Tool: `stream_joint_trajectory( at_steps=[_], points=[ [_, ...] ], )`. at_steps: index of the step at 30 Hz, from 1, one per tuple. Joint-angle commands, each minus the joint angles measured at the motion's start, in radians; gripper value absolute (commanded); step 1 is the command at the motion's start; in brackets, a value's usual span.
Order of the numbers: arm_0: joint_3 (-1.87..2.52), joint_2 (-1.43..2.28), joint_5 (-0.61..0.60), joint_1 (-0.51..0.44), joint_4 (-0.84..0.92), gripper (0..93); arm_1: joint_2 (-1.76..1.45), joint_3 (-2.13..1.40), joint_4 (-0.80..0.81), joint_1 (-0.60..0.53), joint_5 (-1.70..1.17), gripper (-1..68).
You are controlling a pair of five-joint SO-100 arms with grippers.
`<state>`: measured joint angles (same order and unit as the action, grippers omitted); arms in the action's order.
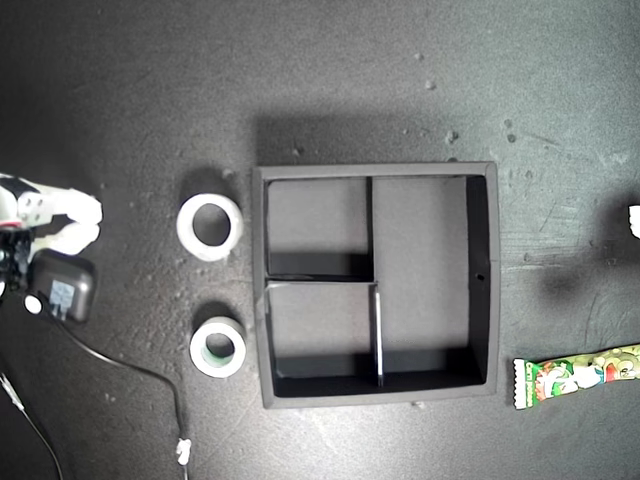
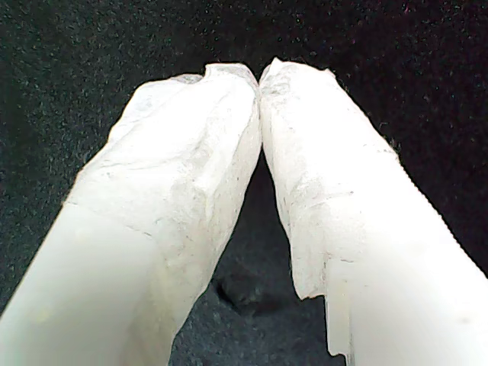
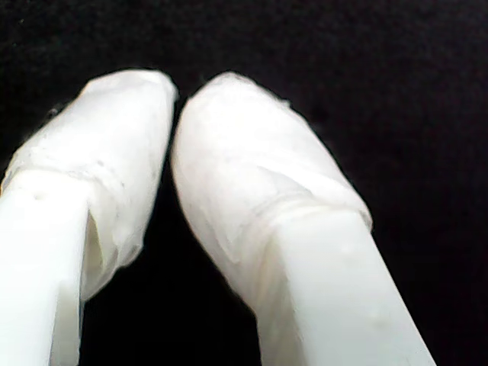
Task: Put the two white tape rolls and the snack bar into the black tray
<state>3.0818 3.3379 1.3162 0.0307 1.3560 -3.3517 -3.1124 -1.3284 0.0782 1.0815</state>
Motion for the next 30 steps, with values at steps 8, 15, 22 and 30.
stream_joint_trajectory(
  at_steps=[8, 15, 22, 30],
  points=[
    [0.057, 0.051, 0.008, -0.002, 0.038, 0.2, 0.0, -0.012, -0.012, -0.008, -0.011, 0.0],
    [0.057, 0.051, 0.048, 0.02, -0.026, 0.2, 0.0, -0.012, 0.023, 0.081, 0.015, 0.0],
    [0.057, 0.049, -0.14, -0.121, -0.307, 0.2, 0.0, -0.012, 0.313, -0.038, -0.319, 0.0],
    [-0.074, 0.048, -0.703, -0.112, -0.581, 6.2, 0.0, -0.012, 0.394, -0.049, -0.347, -0.2]
  ],
)
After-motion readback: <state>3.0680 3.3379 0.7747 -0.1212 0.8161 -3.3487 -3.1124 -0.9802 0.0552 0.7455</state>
